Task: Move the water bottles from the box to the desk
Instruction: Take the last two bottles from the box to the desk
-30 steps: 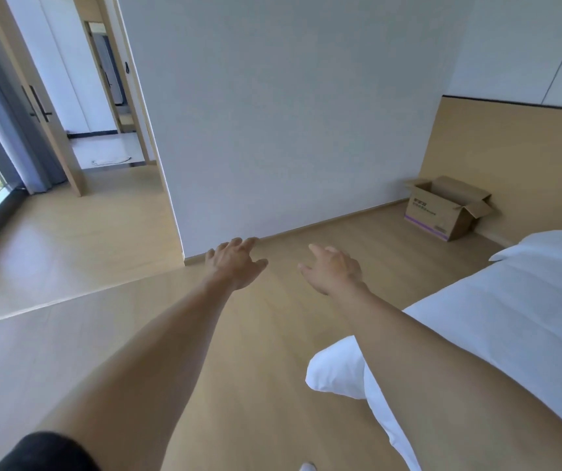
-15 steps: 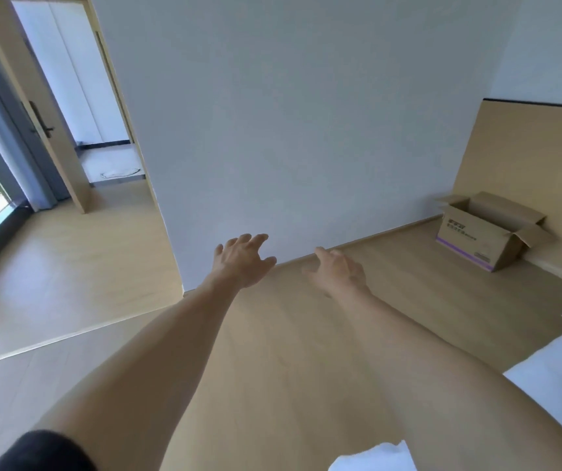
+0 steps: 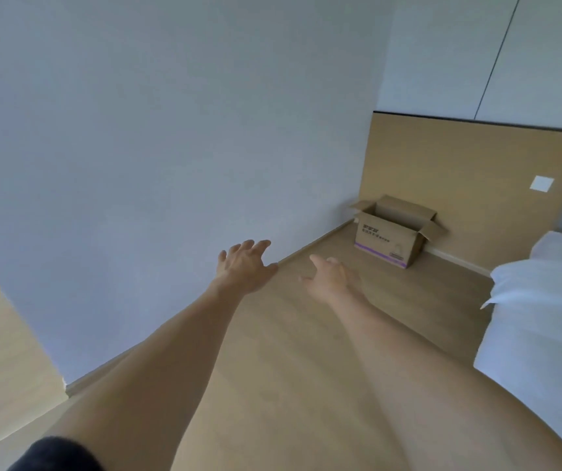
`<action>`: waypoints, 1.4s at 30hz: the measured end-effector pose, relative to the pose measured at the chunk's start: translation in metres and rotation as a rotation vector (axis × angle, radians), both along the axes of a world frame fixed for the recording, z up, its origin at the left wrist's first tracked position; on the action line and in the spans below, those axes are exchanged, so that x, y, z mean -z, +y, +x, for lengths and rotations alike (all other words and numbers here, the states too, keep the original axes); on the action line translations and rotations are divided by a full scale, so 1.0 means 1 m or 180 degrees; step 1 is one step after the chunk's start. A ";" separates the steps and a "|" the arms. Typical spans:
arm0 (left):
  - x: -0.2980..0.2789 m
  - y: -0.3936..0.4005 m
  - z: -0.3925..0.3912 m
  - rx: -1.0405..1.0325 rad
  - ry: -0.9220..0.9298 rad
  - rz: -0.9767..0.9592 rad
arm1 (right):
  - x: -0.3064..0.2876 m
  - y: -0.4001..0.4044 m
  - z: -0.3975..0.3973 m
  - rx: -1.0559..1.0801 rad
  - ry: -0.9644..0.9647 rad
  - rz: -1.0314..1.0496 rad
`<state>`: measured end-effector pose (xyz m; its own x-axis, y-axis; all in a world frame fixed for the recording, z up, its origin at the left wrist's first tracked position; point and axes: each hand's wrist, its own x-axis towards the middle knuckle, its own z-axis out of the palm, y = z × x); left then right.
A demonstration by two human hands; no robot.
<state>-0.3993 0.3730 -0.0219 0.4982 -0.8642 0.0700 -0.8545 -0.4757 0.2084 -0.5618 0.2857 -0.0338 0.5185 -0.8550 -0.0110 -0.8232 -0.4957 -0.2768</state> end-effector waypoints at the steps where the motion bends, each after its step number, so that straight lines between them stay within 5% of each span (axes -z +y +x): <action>1: -0.001 -0.020 0.012 0.0087 0.0013 0.0014 | -0.001 -0.016 0.010 0.0122 -0.0014 0.0021; 8: -0.010 -0.147 0.079 0.0573 0.0106 0.0144 | -0.018 -0.109 0.059 0.0732 0.0000 0.0069; 19: 0.022 -0.335 0.070 0.1268 0.0028 0.0264 | 0.015 -0.268 0.052 0.1428 -0.0103 0.0245; 42: 0.033 -0.787 0.091 0.1488 0.0091 0.0121 | 0.028 -0.697 0.057 0.1586 0.0000 0.0347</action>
<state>-0.3086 -0.4143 -0.0547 0.0561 -0.9981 0.0258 -0.9732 -0.0489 0.2248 -0.5049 -0.4113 -0.0616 0.0482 -0.9923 -0.1140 -0.9523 -0.0112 -0.3051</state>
